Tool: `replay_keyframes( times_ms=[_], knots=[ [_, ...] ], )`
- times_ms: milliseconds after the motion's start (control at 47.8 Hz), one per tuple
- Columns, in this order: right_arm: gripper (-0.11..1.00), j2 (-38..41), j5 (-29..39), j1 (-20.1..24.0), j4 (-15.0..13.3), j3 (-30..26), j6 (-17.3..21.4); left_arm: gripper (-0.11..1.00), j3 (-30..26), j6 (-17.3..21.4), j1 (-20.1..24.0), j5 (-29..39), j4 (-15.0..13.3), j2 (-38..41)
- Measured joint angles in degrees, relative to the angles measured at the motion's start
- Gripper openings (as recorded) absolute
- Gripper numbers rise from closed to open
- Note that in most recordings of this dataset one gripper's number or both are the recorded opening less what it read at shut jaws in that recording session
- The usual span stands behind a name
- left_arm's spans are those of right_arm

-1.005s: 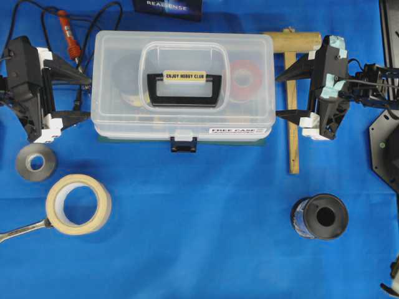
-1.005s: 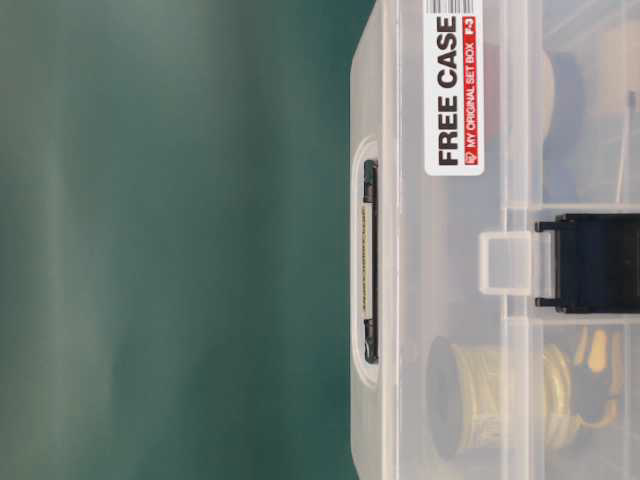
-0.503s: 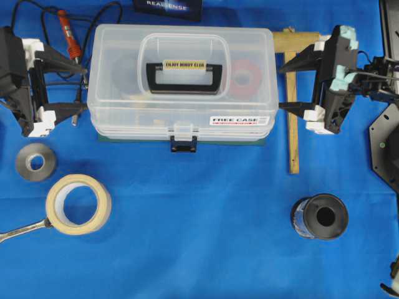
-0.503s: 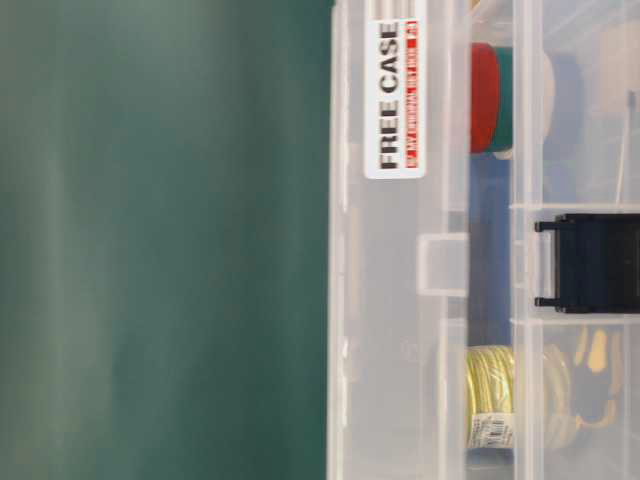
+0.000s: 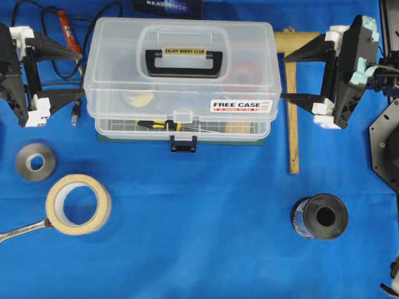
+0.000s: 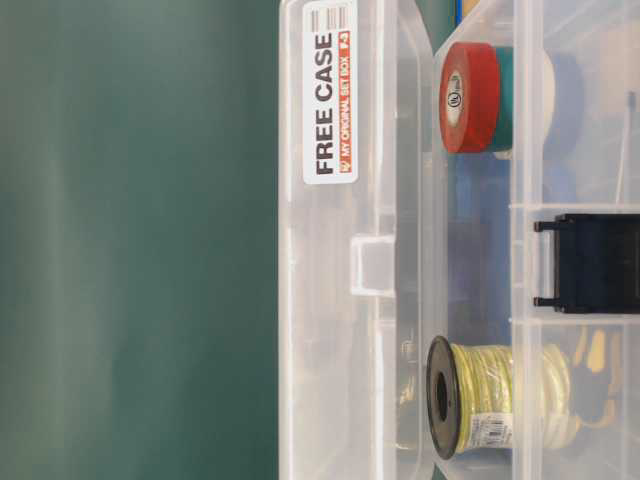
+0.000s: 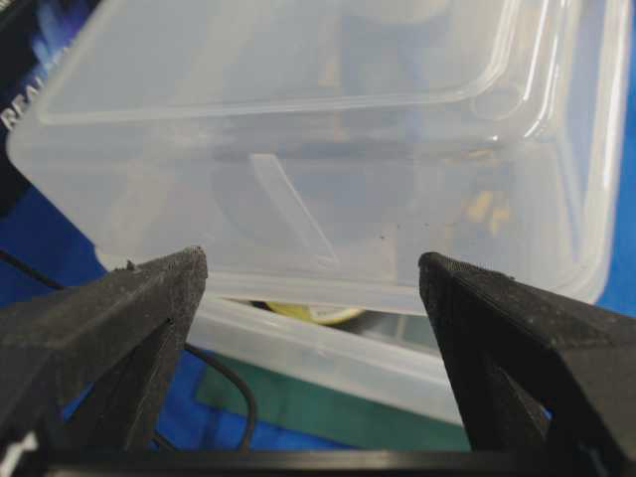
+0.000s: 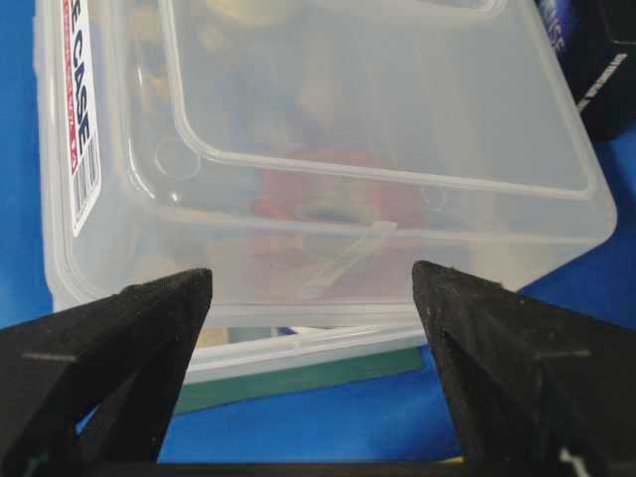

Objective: Open the tool box with both arms.
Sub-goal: 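Grip the lid edges with both grippers and lift it up and back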

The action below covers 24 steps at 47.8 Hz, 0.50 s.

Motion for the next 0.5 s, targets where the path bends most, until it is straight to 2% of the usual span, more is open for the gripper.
replay_keyframes(
  times_ms=[251,503],
  knots=[
    [0.84,-0.5,-1.1,-3.6,-0.1,-0.9,-0.1,0.87,-0.5,1.9,3.7,-2.6,0.0,0.0],
    [0.84,-0.5,-3.7,-6.5,-0.1,-1.3,0.0,0.87,-1.4,2.1,7.9,-5.0,-0.1,0.4]
  ],
)
